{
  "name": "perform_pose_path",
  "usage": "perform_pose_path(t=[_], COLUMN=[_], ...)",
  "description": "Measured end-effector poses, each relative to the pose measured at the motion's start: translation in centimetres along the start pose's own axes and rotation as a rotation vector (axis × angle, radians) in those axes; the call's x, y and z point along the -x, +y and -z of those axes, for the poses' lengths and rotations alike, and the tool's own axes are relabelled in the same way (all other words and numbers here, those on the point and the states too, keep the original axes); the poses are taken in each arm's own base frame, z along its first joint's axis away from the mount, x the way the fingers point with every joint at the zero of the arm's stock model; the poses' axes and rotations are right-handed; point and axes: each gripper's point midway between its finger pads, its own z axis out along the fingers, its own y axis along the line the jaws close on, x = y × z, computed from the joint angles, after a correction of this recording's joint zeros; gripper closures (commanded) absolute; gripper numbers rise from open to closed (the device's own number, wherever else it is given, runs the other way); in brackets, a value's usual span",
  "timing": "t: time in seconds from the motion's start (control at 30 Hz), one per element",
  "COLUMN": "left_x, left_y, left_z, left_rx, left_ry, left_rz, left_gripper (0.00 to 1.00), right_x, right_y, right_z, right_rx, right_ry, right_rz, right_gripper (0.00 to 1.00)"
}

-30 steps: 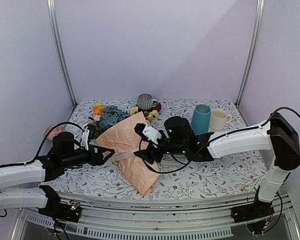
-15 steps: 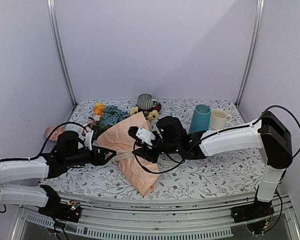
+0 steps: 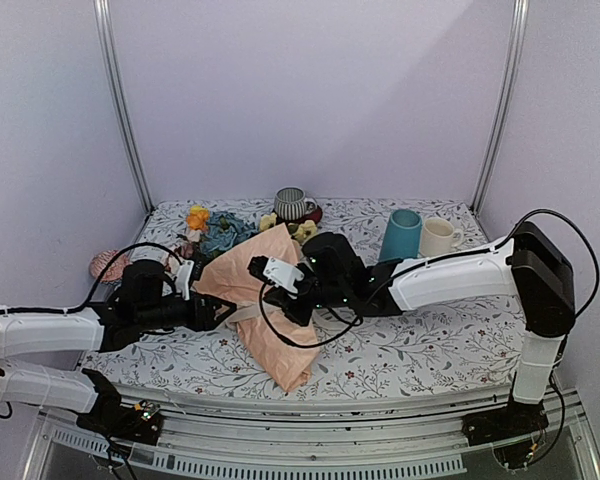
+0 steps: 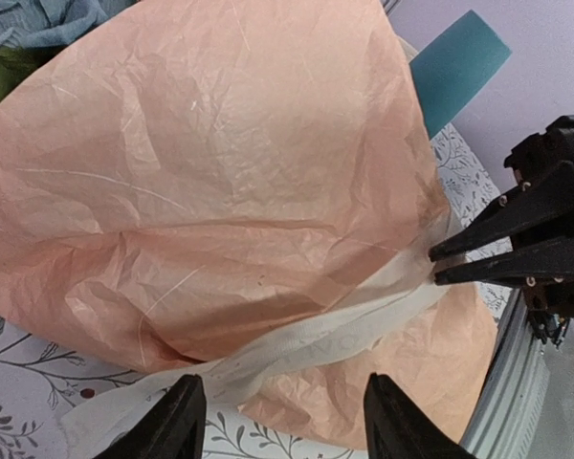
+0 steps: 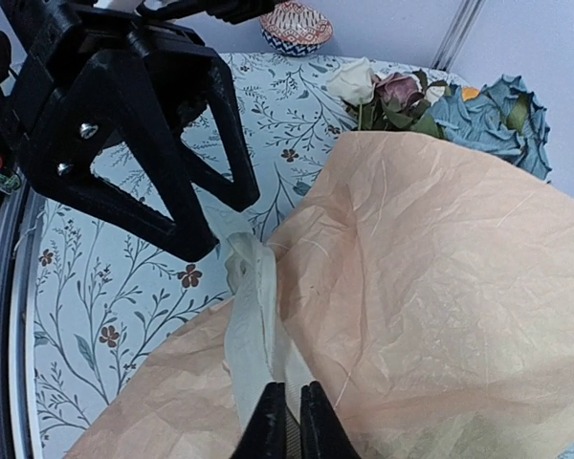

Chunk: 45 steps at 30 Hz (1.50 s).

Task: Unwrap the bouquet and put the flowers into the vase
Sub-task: Untie the half-tied ribbon from the folded wrapping paper.

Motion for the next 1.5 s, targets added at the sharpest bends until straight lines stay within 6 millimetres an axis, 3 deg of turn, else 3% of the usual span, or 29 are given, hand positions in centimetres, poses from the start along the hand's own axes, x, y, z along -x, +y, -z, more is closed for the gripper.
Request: perform_pose_path(t=[0.27, 0.47, 0.6, 0.83, 1.03, 1.23, 1.5], left_x=[0.4, 0.2, 0.3, 0.2, 0.5, 0.3, 0.6], left_y=[-0.2, -0.1, -0.2, -0.2, -0.4, -0.6, -1.0], left_z=[-0.1, 0.0, 0.1, 0.1, 0.1, 0.0, 0.0], left_rx=[-0.002, 0.004, 0.005, 0.012, 0.013, 0.012, 0.006], left_ry=[-0.005, 0.001, -0.003, 0.002, 0.003, 0.008, 0.004], left_rz=[-0.008, -0.007, -0.009, -0.010, -0.013, -0.015, -0.022], left_gripper=[0.42, 0.42, 0.42, 0.42, 0.42, 0.41, 0.38], right_x=[-0.7, -1.2, -3.1, -7.8, -9.6, -8.2, -2.7], right_y=[-1.4, -5.1, -7.1, -6.8, -6.1, -5.9, -4.8], right_z=[1.6, 5.3, 7.7, 8.6, 9.3, 10.3, 10.5], right_rx=[-0.079, -0.184, -0.278, -0.349, -0.354, -0.332, -0.230], right_ry=[-0.022, -0.081, -0.093, -0.027, 0.000, -0.038, -0.108], right_rz=[-0.066, -0.204, -0.300, -0.427, -0.463, -0.445, -0.309], right_gripper=[0.97, 0.97, 0.96, 0.91, 0.84, 0.73, 0.70])
